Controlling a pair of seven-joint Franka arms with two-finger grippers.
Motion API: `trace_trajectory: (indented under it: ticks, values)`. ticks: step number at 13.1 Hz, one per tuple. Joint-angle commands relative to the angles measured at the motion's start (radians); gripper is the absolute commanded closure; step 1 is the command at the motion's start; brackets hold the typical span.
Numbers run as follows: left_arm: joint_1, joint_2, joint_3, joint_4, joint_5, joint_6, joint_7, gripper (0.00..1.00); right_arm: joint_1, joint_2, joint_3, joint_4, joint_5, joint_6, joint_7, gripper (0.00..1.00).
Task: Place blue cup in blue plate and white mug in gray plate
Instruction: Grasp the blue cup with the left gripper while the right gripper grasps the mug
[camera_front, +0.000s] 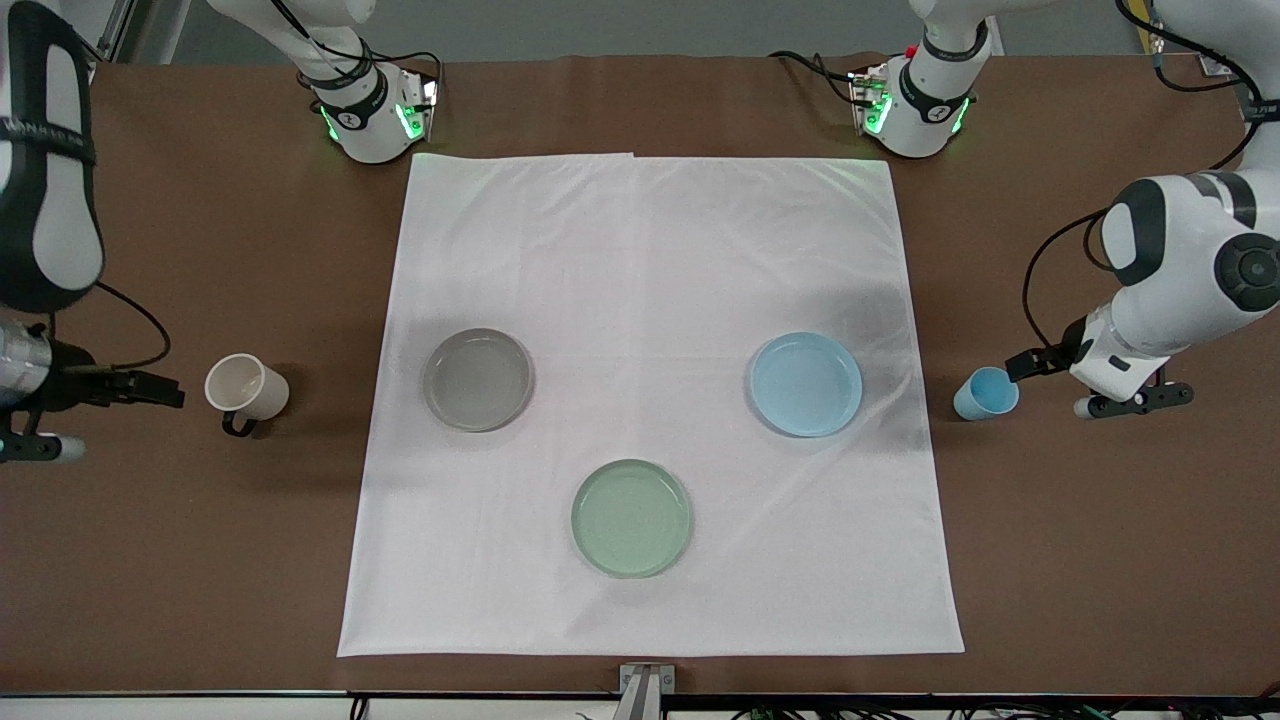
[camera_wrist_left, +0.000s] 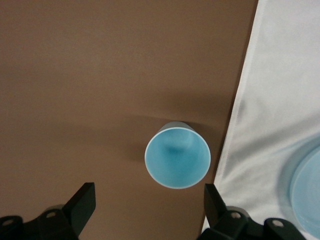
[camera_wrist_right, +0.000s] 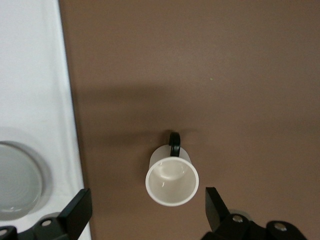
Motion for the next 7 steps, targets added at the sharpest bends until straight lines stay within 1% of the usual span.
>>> trace_trajectory:
  ticks: [1, 3, 4, 6, 7]
  values:
    - [0.018, 0.068, -0.004, -0.016, 0.016, 0.094, 0.013, 0.19, -0.017, 0.019, 0.011, -0.113, -0.014, 0.128, 0.007, 0.0]
    - [0.021, 0.11, -0.004, -0.016, 0.016, 0.14, 0.013, 0.28, -0.02, 0.04, 0.011, -0.179, -0.014, 0.216, 0.007, 0.0]
    - [0.023, 0.125, -0.004, -0.015, 0.016, 0.146, 0.013, 0.36, -0.02, 0.04, 0.011, -0.225, -0.014, 0.272, 0.007, 0.0]
    - [0.02, 0.138, -0.004, -0.013, 0.016, 0.146, 0.01, 0.58, -0.031, 0.043, 0.009, -0.299, -0.014, 0.387, 0.006, 0.0]
    - [0.02, 0.148, -0.004, -0.011, 0.016, 0.148, 0.008, 0.69, -0.039, 0.051, 0.009, -0.319, -0.014, 0.433, 0.001, 0.0]
